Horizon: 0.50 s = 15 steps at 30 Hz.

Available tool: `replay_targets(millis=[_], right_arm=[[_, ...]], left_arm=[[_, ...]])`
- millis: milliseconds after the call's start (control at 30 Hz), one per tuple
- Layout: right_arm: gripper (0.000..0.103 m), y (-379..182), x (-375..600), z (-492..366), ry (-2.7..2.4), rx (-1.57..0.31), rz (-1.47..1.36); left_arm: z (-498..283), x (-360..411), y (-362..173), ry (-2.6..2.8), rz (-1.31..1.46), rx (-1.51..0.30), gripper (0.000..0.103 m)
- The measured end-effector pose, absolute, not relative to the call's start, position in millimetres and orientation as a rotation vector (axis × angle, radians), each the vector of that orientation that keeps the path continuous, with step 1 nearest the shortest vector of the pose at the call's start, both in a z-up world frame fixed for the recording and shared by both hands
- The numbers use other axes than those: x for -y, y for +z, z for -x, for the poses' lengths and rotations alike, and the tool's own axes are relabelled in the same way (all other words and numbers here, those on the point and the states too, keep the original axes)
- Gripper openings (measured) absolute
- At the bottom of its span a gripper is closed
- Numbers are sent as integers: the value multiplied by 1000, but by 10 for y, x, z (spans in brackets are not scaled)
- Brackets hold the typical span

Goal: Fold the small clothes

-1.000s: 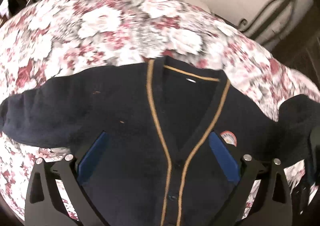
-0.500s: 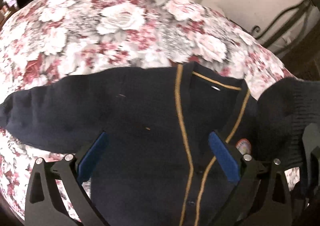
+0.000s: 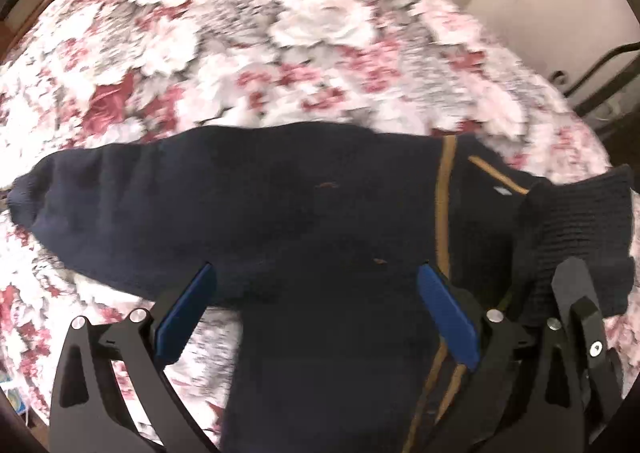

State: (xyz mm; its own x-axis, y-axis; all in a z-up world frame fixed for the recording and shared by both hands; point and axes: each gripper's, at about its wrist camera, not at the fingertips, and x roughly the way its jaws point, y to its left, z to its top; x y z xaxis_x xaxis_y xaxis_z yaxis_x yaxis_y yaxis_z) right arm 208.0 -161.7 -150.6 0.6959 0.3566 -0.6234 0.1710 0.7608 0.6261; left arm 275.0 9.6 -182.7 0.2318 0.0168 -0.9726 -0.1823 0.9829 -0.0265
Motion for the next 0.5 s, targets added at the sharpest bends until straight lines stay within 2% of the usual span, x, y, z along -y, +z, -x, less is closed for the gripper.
replay_targets(millis=[33,133,200,267,433,500], right_arm=[[11,-1598,1587,-2122,112,-846,-706],[23,-1879,1564,-2225,130,-957,-752],[38,-2004,1564,-2245,124,-1030,-774],[38,-2028,1582,-2224,118,-1049,-779],[36,-1606,1953,-2052,117,-843,-858],[25,-1520,2176,-1973,80,-782,-896]], left_arm=[[-2758,-155,-1840,179,141,-1329,98],[-2779,-276,-1837,282,101,-1310,98],[-2791,-367,-1774,278,161,-1284,98],[-2791,-404,-1707,279,181,-1260,98],[-2818,-307,-1652,203,174,-1242,98],[-2823,-212,-1675,141,183,-1246,98]])
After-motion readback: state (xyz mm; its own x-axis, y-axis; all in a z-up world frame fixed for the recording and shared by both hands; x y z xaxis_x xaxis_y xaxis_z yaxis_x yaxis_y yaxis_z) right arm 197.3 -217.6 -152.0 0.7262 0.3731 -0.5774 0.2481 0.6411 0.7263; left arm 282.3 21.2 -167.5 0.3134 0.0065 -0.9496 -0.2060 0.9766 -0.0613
